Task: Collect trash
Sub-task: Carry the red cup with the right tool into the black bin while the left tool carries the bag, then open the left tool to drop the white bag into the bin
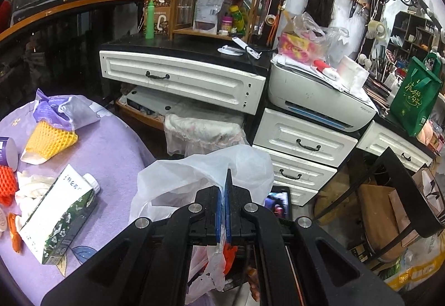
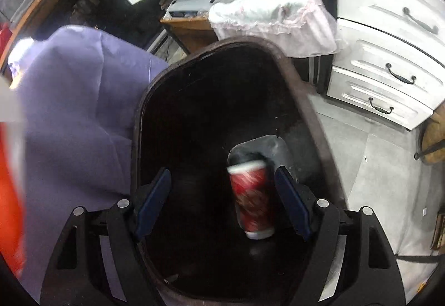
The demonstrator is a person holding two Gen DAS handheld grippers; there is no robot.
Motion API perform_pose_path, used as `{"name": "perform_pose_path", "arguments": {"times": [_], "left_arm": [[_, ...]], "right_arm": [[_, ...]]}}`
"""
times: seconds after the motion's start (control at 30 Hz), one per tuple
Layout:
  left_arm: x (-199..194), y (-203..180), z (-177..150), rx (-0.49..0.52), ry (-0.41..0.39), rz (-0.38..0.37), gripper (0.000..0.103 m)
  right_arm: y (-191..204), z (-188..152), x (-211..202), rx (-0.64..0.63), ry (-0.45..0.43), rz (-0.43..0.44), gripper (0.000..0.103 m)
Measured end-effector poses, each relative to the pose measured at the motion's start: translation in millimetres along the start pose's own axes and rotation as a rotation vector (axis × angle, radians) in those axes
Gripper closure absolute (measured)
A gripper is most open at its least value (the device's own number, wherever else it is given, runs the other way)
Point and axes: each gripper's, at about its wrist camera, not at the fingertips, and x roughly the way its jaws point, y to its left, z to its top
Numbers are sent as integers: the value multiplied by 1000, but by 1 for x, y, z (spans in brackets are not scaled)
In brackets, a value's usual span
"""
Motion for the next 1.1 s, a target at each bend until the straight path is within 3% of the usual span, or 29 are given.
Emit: {"name": "perform_pose_path", "arguments": {"times": [0.4, 0.77, 0.83, 0.9, 0.97, 1.1], "left_arm": [[61, -28, -22, 28, 147, -4, 100], [97, -43, -45, 44, 237, 16, 99], [101, -40, -48, 31, 268, 17, 87], [101, -37, -49, 14, 280, 20, 39], [91, -35, -48, -6, 241, 11, 28], [71, -38, -42, 27, 200, -4, 21]], "right_arm": [[-54, -45, -96, 6, -164, -167, 24], [-91, -76, -116, 82, -179, -193, 23], [-95, -78, -114, 101, -174, -193, 23], [-98, -81, -115, 112, -177, -190, 23], [-98, -83, -117, 118, -181, -191, 23], [-96, -86, -122, 121, -187, -192, 23]]}}
